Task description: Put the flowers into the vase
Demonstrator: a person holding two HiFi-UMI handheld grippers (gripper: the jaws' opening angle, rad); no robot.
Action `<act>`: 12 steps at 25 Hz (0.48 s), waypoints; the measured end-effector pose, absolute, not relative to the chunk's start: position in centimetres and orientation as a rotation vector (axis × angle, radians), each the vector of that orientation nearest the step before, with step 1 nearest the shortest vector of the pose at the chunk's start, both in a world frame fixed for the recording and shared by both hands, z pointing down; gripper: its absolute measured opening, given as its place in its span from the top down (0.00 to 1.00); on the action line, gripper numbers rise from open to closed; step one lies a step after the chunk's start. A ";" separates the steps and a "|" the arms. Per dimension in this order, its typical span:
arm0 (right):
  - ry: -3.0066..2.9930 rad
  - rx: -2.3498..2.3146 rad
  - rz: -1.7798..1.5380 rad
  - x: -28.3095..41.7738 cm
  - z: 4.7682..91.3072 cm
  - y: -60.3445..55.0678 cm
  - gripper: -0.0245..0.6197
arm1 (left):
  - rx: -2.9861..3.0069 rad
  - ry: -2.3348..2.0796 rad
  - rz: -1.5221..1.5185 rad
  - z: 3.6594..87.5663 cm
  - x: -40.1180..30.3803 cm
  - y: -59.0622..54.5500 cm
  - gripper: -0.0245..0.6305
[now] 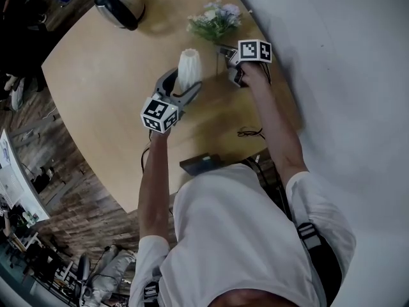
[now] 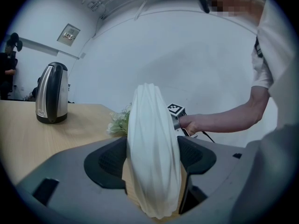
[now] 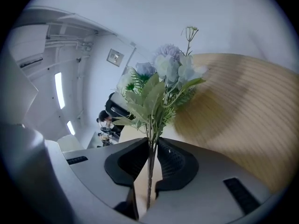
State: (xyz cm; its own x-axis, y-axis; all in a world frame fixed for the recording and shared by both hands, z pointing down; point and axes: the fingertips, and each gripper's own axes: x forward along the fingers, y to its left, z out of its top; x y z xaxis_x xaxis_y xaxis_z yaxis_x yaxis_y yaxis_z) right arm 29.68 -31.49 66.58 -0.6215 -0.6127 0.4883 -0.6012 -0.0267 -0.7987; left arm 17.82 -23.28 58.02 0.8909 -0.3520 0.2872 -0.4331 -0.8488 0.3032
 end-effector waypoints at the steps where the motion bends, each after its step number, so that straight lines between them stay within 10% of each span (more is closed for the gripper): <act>1: 2.164 -1.353 -1.774 29.7 66.3 -31.4 0.86 | 2.697 -0.582 0.313 58.0 17.7 -23.3 0.44; 12: 1.966 -1.260 -1.535 29.9 59.9 -32.8 0.86 | 2.712 -0.632 0.300 57.0 15.8 -22.9 0.44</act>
